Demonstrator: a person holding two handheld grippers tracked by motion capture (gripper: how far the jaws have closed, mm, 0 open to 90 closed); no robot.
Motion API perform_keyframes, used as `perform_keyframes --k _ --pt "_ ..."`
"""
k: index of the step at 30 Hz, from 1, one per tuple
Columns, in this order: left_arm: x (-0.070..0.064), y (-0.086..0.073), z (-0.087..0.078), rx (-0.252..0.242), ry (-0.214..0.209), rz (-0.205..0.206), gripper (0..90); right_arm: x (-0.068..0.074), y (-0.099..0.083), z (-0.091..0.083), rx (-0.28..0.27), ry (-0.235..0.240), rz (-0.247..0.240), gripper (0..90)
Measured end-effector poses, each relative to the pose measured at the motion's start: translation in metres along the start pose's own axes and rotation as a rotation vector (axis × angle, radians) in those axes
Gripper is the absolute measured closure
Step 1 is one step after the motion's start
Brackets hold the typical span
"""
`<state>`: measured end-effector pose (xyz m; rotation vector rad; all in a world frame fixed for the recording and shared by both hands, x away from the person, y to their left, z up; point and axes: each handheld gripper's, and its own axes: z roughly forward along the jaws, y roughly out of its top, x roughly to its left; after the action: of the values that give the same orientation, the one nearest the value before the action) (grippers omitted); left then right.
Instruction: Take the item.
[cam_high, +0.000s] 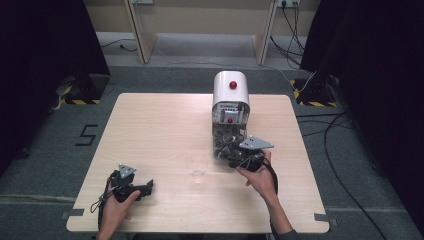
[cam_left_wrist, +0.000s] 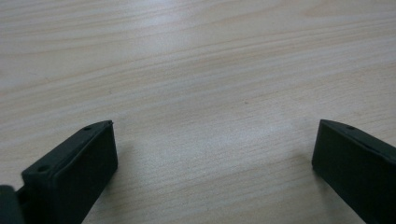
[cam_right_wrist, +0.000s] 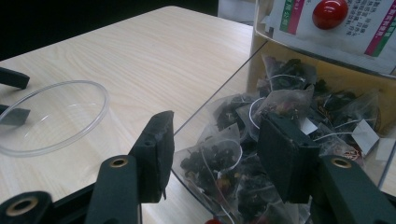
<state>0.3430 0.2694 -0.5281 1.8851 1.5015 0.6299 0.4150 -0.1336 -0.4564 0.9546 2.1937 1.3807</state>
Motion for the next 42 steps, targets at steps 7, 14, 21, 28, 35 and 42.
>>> perform_keyframes --k 7,14,21,28,35,42 --pt "0.0 0.0 0.0 0.001 -0.001 0.002 0.0 0.0 -0.001 0.012 0.023 0.004 0.013 45.8" --pt "0.0 0.0 0.0 0.001 -0.001 0.002 0.0 -0.001 -0.005 0.02 0.057 0.002 0.041 47.1" --pt "0.0 0.0 0.0 0.0 0.0 0.0 0.0 -0.003 -0.011 0.025 0.073 0.011 0.062 54.8" --pt "0.0 0.0 0.0 0.001 -0.001 0.002 0.0 -0.004 -0.013 0.024 0.057 0.007 0.024 77.5" --pt "0.0 0.0 0.0 0.001 -0.001 0.002 0.0 -0.003 -0.008 0.015 0.008 0.013 -0.009 87.9" --pt "0.0 0.0 0.0 0.0 0.0 0.0 0.0 -0.001 -0.001 0.006 -0.035 0.014 -0.032 89.7"
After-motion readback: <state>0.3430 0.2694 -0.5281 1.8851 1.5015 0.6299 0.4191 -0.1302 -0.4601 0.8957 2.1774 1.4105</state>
